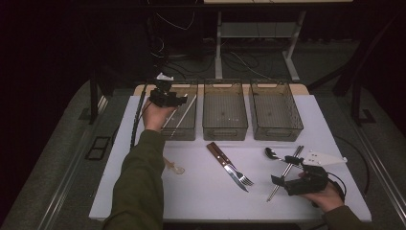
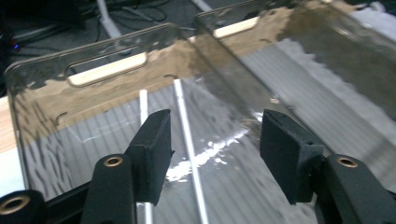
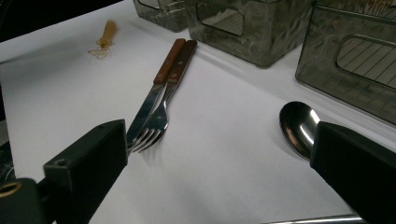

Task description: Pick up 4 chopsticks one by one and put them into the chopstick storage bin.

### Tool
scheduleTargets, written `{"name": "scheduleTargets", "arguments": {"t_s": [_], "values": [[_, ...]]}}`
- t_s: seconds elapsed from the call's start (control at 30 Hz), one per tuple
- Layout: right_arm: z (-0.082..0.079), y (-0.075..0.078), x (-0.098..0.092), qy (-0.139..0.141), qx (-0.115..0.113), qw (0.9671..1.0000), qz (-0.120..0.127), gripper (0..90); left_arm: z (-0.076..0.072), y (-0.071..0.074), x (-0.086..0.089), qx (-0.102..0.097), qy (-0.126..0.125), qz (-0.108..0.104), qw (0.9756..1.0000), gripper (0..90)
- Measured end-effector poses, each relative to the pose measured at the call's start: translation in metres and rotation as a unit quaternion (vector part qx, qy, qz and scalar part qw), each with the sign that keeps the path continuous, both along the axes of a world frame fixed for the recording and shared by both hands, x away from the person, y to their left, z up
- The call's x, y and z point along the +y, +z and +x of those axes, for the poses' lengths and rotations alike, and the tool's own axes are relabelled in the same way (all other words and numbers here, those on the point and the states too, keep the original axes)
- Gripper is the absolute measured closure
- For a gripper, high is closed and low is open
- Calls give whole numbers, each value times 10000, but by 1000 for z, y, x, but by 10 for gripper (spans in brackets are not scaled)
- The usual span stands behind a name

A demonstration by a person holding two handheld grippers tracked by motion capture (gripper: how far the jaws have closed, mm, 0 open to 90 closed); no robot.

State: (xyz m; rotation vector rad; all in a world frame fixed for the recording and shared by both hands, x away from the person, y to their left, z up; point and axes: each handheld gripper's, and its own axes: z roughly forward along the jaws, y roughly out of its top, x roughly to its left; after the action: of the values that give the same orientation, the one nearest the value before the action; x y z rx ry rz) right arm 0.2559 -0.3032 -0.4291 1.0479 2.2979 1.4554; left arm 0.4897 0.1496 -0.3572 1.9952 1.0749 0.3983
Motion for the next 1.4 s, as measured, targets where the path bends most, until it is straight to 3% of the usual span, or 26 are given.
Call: {"name": "scheduleTargets", "arguments": {"t_s": [0.27, 0.47, 0.73, 1.03, 1.4], "values": [[1, 0, -1, -39, -11, 10000, 4, 40, -29, 12, 3, -215, -513, 92, 9984, 365], [1, 0, -1, -52, 14, 10000, 5, 40, -53, 10, 6, -296, -721, -67, 9969, 317], [1, -1, -2, -60, 9, 10000, 3, 41, -89, -2, 3, -337, -1000, -31, 9944, 272], [1, -1, -2, -69, 2, 10000, 4, 40, -126, -18, 1, -432, -1158, -261, 9920, 213], [0, 0, -2, -50, 1, 10000, -7, 40, -166, -36, -2, -628, -1363, -216, 9884, 132]]}}
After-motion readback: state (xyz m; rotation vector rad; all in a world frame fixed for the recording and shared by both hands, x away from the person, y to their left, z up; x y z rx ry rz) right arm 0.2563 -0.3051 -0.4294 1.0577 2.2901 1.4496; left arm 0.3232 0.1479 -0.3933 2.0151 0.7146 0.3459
